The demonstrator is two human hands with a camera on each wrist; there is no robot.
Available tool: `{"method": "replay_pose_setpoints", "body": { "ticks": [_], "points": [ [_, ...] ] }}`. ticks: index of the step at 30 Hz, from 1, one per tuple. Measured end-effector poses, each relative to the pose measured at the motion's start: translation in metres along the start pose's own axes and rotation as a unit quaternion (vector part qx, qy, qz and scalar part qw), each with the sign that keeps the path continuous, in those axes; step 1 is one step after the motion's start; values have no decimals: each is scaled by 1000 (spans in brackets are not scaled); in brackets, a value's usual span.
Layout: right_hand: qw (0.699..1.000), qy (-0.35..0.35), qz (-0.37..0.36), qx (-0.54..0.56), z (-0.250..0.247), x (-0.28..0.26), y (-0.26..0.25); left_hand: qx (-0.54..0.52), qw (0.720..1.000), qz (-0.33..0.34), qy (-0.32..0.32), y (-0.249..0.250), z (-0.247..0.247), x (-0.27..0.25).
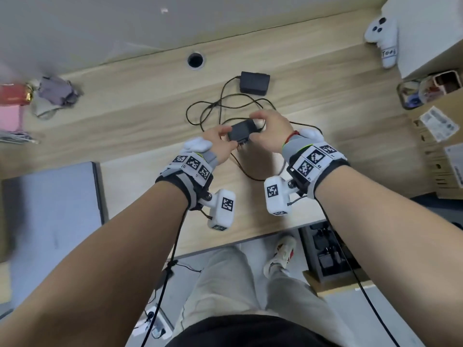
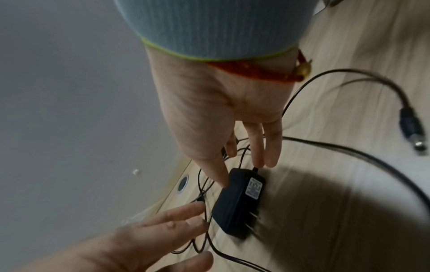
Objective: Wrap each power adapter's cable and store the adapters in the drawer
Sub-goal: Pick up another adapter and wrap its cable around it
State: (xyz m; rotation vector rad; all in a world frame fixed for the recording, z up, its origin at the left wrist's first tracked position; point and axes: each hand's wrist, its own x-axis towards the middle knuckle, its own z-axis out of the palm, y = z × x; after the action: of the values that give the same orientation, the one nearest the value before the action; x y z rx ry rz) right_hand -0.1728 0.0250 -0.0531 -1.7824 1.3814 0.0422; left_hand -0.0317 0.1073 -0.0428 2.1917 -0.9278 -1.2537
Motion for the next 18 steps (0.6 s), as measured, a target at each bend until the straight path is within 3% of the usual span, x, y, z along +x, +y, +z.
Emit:
{"method": "replay_pose_setpoints", "body": {
  "ticks": [6, 12, 18],
  "points": [
    [994, -62, 53, -77, 28, 34, -10, 15, 999, -12, -42, -12, -16, 30],
    [991, -82, 84, -68, 34, 34, -7, 22, 994, 2, -103, -18, -18, 38],
    [993, -112, 33, 13, -3, 8, -23, 37, 991, 37, -122, 2, -40, 31]
  ]
}}
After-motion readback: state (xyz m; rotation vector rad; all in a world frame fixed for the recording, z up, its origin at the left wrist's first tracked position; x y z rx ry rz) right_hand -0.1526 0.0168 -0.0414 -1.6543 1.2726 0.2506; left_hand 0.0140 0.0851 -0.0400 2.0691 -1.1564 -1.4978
